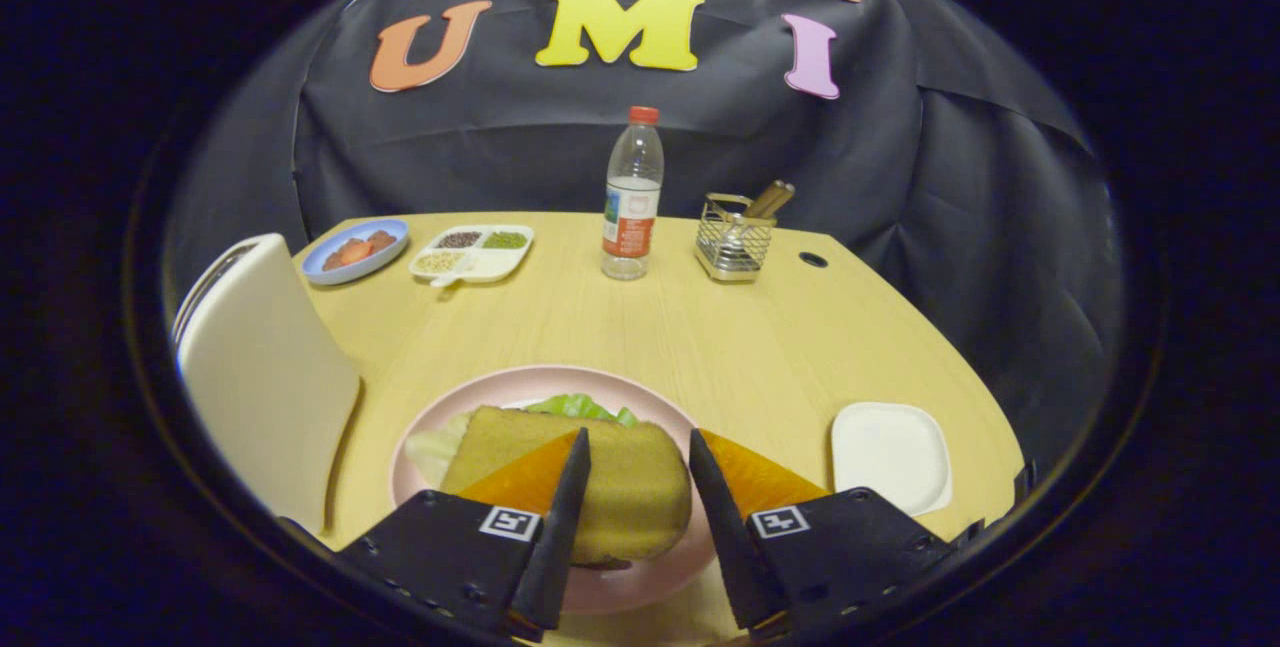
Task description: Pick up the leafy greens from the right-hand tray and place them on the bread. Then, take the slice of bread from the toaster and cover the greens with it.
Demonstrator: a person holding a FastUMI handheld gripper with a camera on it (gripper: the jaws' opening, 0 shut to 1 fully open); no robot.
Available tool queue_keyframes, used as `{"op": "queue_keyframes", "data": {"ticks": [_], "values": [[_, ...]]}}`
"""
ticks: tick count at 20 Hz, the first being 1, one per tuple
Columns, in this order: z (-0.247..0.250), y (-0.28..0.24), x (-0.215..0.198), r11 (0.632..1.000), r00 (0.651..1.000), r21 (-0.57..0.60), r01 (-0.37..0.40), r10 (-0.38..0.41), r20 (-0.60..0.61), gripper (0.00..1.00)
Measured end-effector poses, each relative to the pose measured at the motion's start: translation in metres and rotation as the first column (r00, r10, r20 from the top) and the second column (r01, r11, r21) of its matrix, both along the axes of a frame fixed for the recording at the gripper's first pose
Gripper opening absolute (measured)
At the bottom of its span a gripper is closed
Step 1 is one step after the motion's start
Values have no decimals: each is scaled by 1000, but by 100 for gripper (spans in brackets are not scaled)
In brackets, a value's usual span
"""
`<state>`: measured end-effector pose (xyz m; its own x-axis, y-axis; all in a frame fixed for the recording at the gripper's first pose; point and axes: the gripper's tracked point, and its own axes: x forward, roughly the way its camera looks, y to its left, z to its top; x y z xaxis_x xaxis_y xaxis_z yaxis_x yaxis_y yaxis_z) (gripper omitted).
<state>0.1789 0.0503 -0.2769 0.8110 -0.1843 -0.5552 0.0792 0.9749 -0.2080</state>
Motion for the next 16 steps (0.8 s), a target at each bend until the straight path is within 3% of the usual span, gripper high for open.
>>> {"op": "queue_keyframes", "data": {"ticks": [3,7,12,16], "values": [[5,-6,-4,1000,1000,12,-3,3,11,74],[26,-2,-17,998,997,34,-49,46,68,96],[80,9,-45,992,969,72,-107,88,230,96],[137,16,-81,995,930,9,-104,94,356,95]]}}
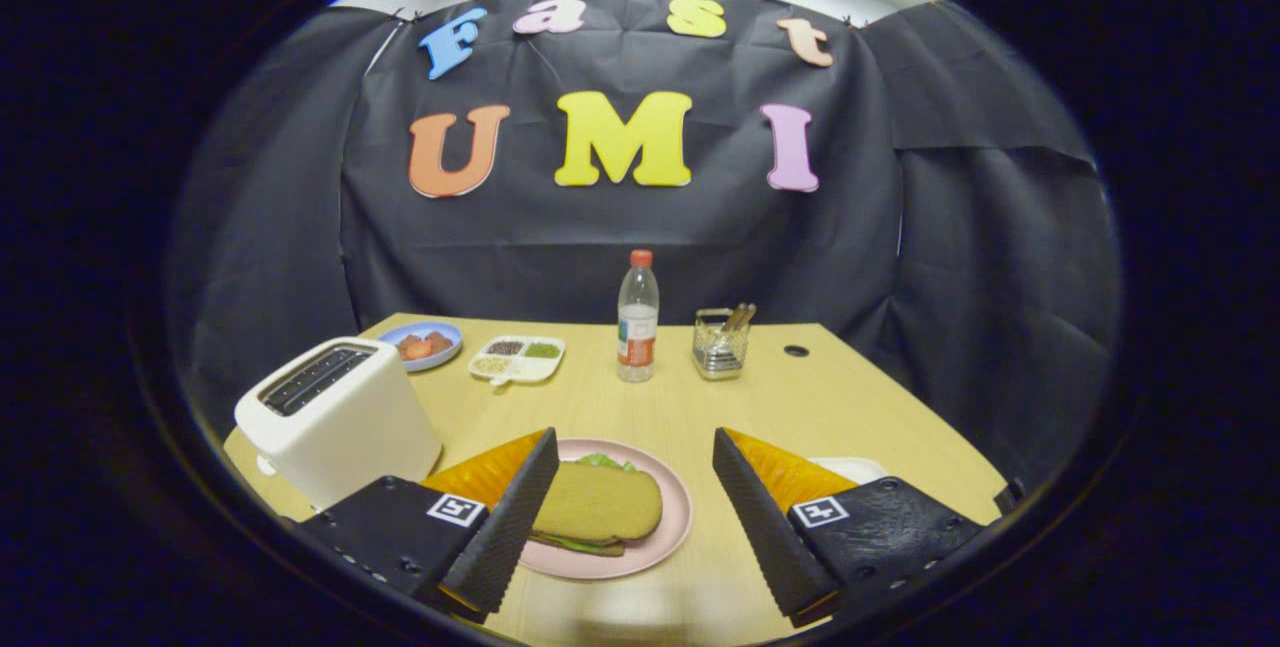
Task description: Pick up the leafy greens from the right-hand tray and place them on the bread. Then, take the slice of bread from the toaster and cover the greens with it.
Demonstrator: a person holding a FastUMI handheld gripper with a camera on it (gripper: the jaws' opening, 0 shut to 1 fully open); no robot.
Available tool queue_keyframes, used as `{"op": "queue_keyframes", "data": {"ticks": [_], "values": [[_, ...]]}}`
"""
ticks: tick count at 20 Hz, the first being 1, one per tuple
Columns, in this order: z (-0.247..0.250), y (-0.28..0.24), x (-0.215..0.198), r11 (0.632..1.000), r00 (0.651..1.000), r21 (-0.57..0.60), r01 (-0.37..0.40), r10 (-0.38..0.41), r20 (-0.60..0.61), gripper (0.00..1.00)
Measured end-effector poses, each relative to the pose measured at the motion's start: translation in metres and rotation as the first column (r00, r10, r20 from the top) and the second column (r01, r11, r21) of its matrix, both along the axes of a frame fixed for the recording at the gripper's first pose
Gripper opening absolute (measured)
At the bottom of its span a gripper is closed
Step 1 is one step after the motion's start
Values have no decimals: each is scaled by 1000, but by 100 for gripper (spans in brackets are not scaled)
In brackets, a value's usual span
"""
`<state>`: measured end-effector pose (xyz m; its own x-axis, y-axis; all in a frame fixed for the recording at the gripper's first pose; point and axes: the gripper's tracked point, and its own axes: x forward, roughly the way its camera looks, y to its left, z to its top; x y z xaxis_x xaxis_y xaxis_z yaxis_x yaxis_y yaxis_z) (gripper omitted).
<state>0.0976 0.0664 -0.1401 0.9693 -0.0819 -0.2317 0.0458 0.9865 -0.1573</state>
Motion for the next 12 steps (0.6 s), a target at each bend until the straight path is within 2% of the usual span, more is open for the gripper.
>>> {"op": "queue_keyframes", "data": {"ticks": [6,9,12], "values": [[71,45,-54,994,978,-50,-97,105,180,95],[87,52,-74,993,971,-66,-96,109,214,95],[95,56,-88,994,967,-32,-104,109,230,95]]}}
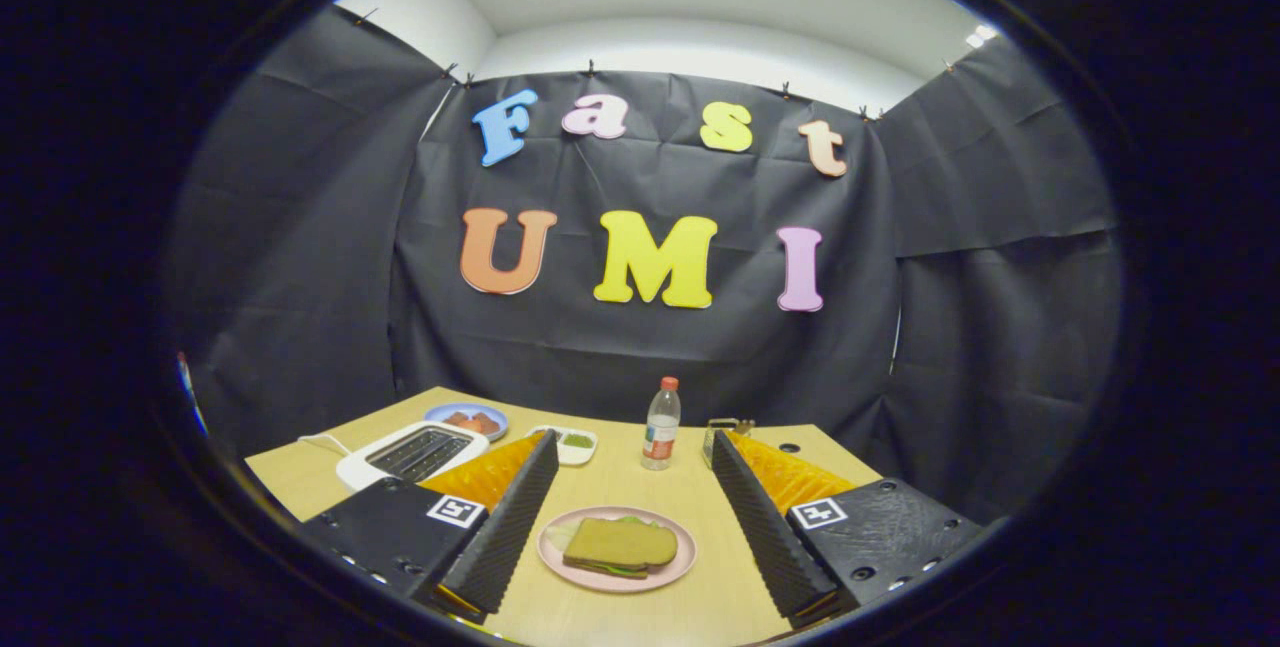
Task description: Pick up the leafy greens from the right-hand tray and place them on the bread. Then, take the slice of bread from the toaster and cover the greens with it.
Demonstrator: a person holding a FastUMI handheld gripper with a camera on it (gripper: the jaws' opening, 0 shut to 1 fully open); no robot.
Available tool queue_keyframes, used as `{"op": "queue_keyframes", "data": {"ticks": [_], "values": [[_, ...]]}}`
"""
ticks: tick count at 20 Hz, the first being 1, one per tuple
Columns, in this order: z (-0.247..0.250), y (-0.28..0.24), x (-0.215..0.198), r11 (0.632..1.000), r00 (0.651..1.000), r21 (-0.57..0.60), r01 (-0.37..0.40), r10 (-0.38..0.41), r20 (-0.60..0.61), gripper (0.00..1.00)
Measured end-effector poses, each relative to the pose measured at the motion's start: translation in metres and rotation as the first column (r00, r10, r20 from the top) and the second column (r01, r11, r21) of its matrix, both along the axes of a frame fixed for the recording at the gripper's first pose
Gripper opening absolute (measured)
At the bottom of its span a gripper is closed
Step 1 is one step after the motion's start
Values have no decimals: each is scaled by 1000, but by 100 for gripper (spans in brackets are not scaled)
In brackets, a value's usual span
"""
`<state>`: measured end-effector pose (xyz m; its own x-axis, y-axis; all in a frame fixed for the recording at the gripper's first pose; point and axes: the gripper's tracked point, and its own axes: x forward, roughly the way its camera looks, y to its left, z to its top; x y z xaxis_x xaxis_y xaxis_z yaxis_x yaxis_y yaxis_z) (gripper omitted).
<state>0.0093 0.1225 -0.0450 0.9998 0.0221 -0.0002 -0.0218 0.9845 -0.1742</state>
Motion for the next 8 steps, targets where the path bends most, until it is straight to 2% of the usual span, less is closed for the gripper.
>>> {"op": "queue_keyframes", "data": {"ticks": [4,8], "values": [[7,-5,-10,999,1000,44,-9,8,15,95],[4,-20,-13,999,1000,46,13,-13,6,95]]}}
